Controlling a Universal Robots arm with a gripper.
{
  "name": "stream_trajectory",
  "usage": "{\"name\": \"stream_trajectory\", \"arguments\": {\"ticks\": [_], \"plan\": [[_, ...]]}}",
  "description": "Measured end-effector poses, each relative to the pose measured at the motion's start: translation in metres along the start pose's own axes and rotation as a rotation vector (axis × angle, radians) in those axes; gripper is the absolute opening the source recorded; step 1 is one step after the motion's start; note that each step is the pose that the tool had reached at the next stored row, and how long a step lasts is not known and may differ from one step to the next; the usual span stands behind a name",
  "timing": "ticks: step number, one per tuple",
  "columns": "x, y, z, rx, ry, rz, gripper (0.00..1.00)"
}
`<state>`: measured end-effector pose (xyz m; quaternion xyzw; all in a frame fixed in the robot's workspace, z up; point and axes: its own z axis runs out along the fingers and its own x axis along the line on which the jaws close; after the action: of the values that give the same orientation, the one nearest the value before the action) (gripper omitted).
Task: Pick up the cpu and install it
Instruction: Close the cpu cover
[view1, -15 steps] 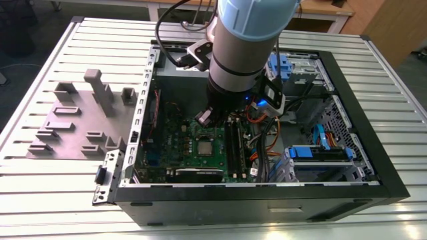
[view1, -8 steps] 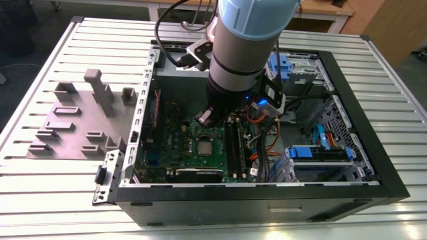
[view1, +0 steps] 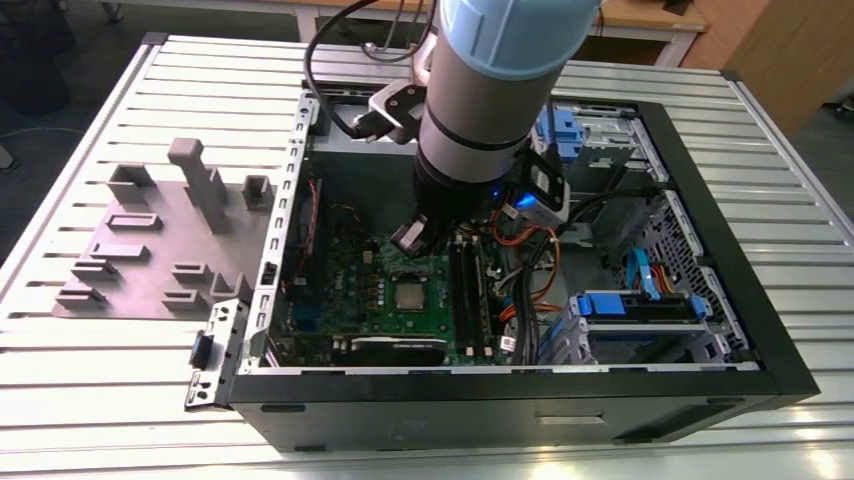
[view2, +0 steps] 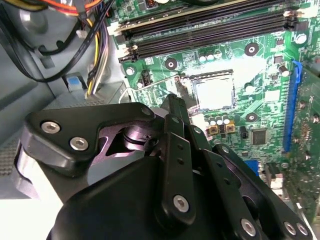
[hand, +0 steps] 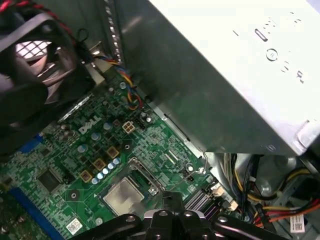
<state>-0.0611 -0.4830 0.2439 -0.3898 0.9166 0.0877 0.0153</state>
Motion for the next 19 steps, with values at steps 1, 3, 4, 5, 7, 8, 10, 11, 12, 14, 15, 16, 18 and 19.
{"name": "stream_trajectory", "arguments": {"ticks": [1,3,4,5,7,8,10,11,12,14,15,16,18,19], "plan": [[0.0,0.0,0.0,-0.001,0.0016,-0.01,0.11],[0.0,0.0,0.0,-0.0023,0.0035,-0.024,0.11],[0.0,0.0,0.0,-0.0025,0.0039,-0.026,0.11],[0.0,0.0,0.0,-0.0027,0.0041,-0.027,0.11],[0.0,0.0,0.0,-0.0028,0.0043,-0.028,0.11],[0.0001,-0.0001,0.0,-0.0028,0.0044,-0.029,0.11],[0.0001,-0.0001,0.0,-0.0028,0.0044,-0.029,0.11],[0.0001,-0.0001,0.0,-0.0029,0.0043,-0.029,0.11],[0.0001,-0.0001,0.0,-0.0029,0.0043,-0.029,0.11],[0.0001,-0.0001,0.0,-0.0028,0.0044,-0.029,0.11],[0.0001,-0.0001,0.0,-0.0028,0.0044,-0.029,0.11],[0.0001,-0.0001,0.0,-0.0028,0.0044,-0.029,0.11],[0.0001,-0.0001,0.0,-0.0029,0.0043,-0.029,0.11],[0.0001,-0.0001,0.0,-0.0029,0.0044,-0.029,0.11]]}}
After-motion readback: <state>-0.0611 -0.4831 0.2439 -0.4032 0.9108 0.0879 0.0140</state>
